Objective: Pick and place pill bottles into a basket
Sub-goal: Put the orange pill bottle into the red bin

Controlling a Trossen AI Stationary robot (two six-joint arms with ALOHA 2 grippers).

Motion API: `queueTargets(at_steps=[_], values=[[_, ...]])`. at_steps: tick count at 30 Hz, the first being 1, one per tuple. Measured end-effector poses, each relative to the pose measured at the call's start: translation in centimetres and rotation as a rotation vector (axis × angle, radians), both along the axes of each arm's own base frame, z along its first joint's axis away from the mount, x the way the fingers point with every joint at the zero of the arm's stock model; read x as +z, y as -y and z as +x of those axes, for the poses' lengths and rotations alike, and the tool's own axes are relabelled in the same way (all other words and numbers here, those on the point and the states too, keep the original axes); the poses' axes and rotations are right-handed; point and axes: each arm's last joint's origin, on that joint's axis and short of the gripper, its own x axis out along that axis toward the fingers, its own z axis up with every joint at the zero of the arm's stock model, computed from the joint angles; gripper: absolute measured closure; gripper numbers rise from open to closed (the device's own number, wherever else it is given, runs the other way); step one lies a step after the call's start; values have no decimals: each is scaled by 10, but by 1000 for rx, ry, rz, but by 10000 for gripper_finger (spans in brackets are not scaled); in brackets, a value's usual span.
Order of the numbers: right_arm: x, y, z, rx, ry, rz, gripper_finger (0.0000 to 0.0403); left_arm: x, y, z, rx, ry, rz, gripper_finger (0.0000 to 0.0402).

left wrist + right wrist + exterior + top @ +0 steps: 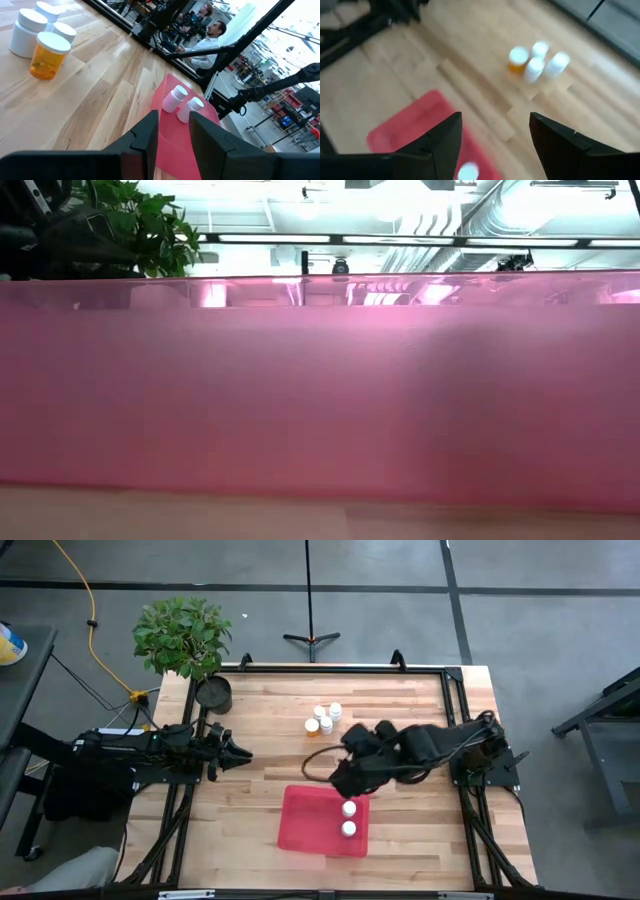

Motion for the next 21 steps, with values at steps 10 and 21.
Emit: queueTargets(at_steps=[10, 21], values=[[30, 28, -25, -18, 60, -116, 196, 0, 0, 0, 14, 0, 2, 257], [69, 48, -74, -60, 175, -248, 200, 0, 0, 0, 17, 1, 2, 257]])
